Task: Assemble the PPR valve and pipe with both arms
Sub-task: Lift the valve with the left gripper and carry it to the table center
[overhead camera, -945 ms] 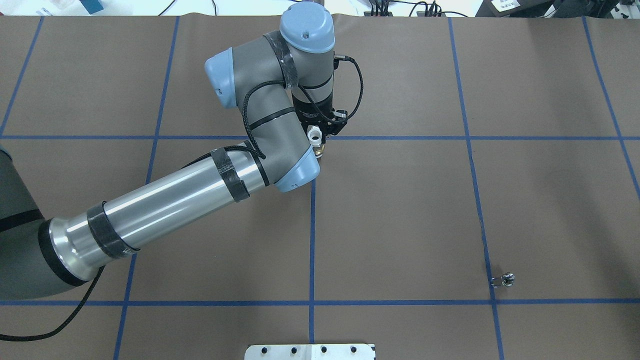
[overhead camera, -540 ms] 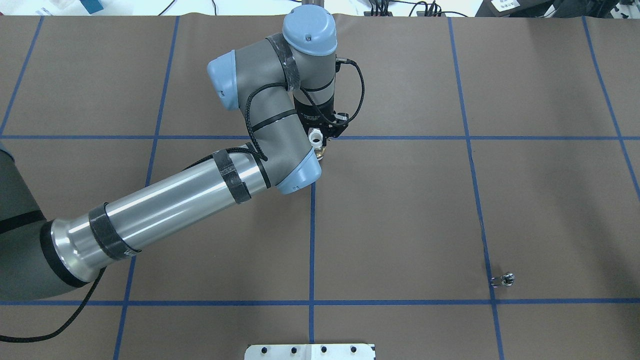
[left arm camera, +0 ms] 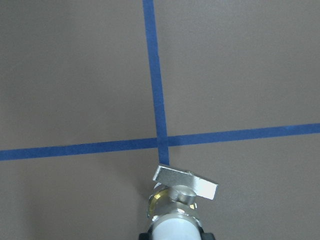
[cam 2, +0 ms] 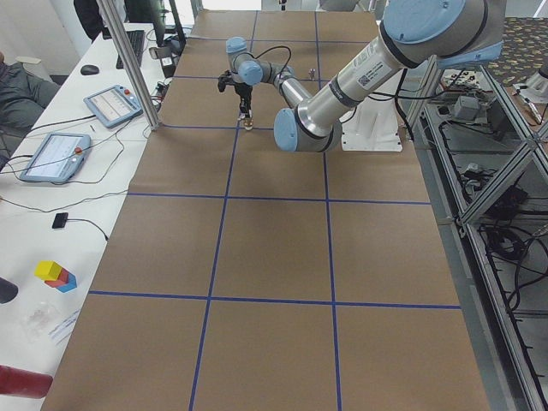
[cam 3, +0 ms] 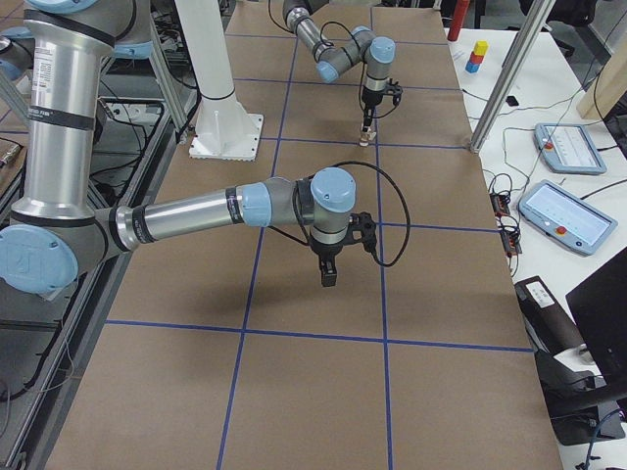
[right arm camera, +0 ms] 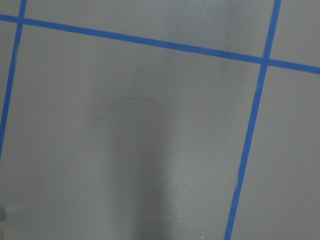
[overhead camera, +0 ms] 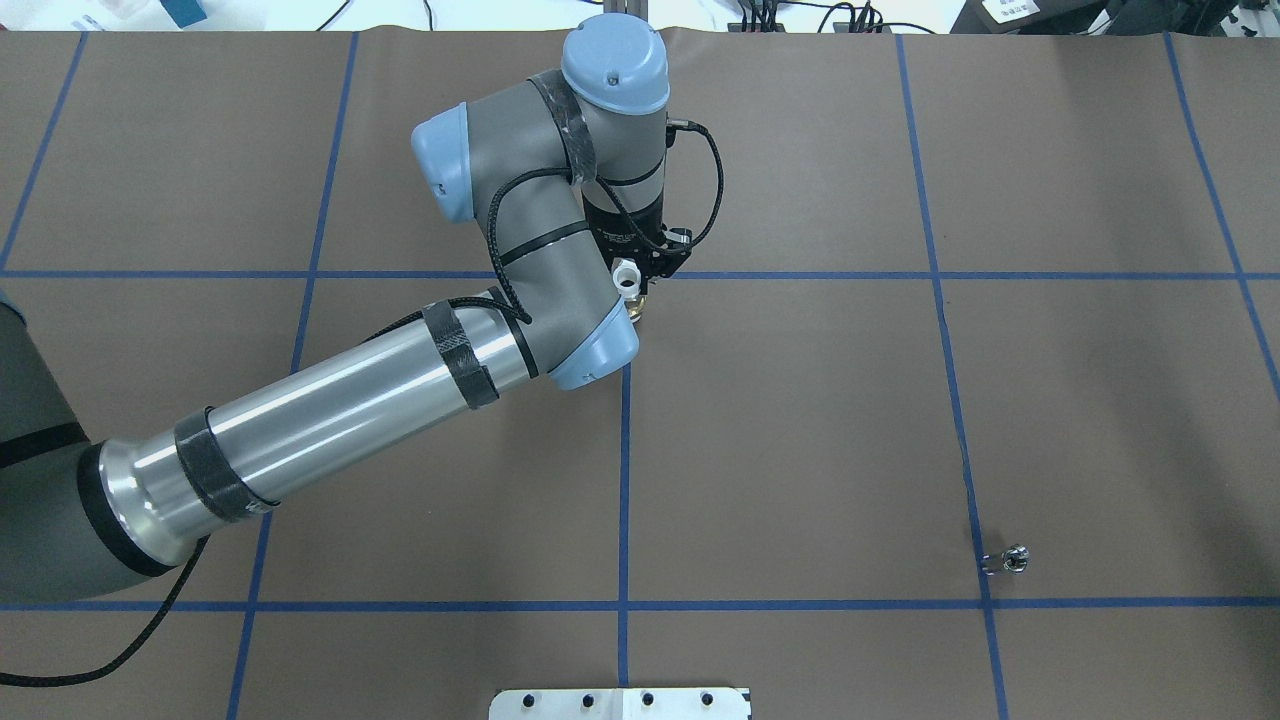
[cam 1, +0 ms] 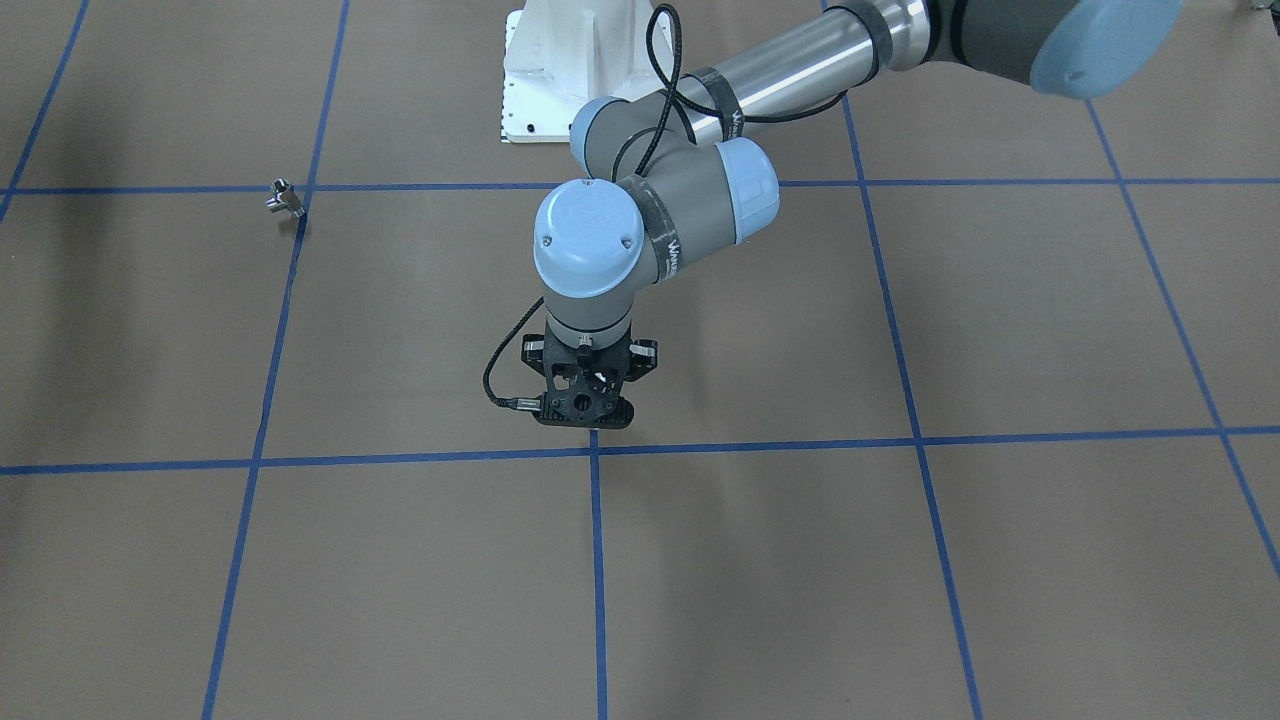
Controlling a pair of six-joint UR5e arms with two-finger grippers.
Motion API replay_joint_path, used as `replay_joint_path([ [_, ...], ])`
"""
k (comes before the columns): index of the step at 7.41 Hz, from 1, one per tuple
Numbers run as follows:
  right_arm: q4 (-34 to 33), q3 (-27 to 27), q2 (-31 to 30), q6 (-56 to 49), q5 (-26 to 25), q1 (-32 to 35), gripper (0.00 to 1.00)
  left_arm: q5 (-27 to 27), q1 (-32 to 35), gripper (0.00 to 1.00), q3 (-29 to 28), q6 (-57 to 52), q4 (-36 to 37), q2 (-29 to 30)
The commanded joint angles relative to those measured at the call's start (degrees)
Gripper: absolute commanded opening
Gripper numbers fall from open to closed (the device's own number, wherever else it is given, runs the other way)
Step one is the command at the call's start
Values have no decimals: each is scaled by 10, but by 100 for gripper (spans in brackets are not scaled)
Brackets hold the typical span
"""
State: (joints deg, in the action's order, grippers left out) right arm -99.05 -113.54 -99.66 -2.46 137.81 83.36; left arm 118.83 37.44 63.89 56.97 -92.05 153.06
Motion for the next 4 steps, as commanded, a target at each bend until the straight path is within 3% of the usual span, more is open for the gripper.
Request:
replay_joint_path([
  [1,0,-1,0,0,0,0,100,-1,0,78,1,1,2,-1],
  [2,0,0,0,0,0,0,100,0,1,99,1,1,5,0],
  [4,0,3,0,-2,-1,0,100,5,8,99,44,2,31,-4],
])
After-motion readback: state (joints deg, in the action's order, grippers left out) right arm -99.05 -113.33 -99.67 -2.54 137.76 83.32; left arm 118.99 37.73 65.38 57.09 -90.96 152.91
